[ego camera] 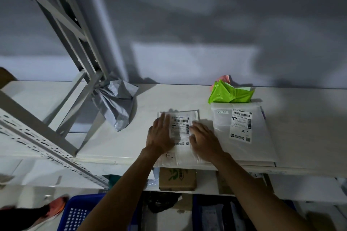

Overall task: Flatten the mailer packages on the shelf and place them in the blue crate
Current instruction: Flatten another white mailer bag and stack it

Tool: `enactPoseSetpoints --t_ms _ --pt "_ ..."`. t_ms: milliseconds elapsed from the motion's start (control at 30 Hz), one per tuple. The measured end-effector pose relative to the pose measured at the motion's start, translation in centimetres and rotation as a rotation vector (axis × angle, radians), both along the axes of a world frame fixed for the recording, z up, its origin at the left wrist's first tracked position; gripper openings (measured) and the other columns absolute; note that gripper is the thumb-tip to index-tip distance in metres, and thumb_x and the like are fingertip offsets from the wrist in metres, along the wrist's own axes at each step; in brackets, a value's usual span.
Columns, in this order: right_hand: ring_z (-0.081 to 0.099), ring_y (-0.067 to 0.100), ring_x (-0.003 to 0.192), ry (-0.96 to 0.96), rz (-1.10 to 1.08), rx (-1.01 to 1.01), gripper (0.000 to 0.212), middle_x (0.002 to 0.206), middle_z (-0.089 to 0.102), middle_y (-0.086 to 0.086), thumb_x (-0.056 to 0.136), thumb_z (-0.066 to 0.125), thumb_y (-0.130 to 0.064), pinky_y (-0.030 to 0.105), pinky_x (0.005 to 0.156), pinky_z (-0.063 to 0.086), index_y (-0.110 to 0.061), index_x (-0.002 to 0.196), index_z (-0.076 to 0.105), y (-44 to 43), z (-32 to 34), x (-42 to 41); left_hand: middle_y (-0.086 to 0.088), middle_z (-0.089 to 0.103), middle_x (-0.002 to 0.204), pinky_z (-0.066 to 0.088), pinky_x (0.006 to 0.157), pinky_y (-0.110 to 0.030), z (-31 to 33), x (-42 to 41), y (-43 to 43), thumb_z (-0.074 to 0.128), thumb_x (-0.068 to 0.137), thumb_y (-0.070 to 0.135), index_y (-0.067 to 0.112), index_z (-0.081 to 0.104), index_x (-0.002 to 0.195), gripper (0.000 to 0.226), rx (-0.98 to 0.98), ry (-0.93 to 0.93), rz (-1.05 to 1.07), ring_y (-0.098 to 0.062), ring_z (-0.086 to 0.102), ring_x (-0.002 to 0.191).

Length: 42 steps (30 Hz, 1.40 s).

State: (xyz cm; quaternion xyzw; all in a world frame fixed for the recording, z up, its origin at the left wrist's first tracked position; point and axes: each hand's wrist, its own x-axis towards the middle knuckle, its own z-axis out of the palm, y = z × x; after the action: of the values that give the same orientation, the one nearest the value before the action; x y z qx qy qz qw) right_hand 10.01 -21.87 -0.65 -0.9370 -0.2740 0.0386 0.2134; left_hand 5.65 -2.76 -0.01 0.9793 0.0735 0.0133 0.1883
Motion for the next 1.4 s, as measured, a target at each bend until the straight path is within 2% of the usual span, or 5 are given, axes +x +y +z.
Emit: enactPoseSetpoints --t_ms 100,333,600,867,1400 --pt "0.04 0.023 0.139 0.013 -0.014 -0.038 0.041 0.147 0.05 0.009 0.098 0.041 -0.03 0.036 0.117 0.031 -0.008 0.127 0.061 0.4 -0.3 0.7 -0.006 0.03 0.163 0.023 0.123 -0.035 -0.7 0.9 0.6 0.058 0.095 0.039 0.017 0.034 0.154 0.067 0.151 0.045 -0.24 -0.021 0.024 0.151" --pt "0.062 0.034 0.082 -0.149 -0.044 -0.153 0.038 0.091 0.062 0.012 0.079 0.043 -0.037 0.038 0.067 0.049 -0.009 0.088 0.066 2.4 -0.4 3.2 -0.01 0.057 0.137 0.047 0.1 -0.039 0.2 2.8 0.6 0.051 0.097 0.032 0.013 0.06 0.129 0.038 0.139 -0.047 -0.188 -0.028 0.058 0.119" --pt "0.044 0.034 0.139 -0.062 0.085 -0.178 0.081 0.153 0.045 0.014 0.075 0.017 -0.04 0.047 0.112 0.04 -0.009 0.142 0.052 3.7 -1.4 4.1 -0.016 0.045 0.15 0.032 0.118 -0.045 -3.0 2.7 0.5 0.029 0.103 0.04 0.012 0.046 0.145 0.054 0.07 -0.123 -0.228 -0.032 0.039 0.141" --pt "0.06 0.038 0.12 -0.099 0.05 -0.152 0.063 0.137 0.061 0.017 0.081 0.03 -0.032 0.049 0.096 0.054 -0.005 0.128 0.063 4.0 -2.2 4.4 -0.005 0.014 0.168 0.012 0.127 -0.04 -6.1 1.7 0.6 0.022 0.107 0.042 0.022 0.022 0.16 0.057 0.112 -0.114 -0.183 -0.019 0.005 0.156" --pt "0.03 0.027 0.15 -0.254 -0.064 -0.067 0.056 0.16 0.036 0.009 0.1 0.035 -0.033 0.046 0.12 0.028 -0.01 0.151 0.043 3.5 -6.2 2.2 -0.015 0.031 0.161 0.027 0.121 -0.043 -6.0 -0.2 -0.3 0.03 0.108 0.034 0.006 0.039 0.152 0.053 0.12 -0.235 -0.2 -0.024 0.023 0.153"
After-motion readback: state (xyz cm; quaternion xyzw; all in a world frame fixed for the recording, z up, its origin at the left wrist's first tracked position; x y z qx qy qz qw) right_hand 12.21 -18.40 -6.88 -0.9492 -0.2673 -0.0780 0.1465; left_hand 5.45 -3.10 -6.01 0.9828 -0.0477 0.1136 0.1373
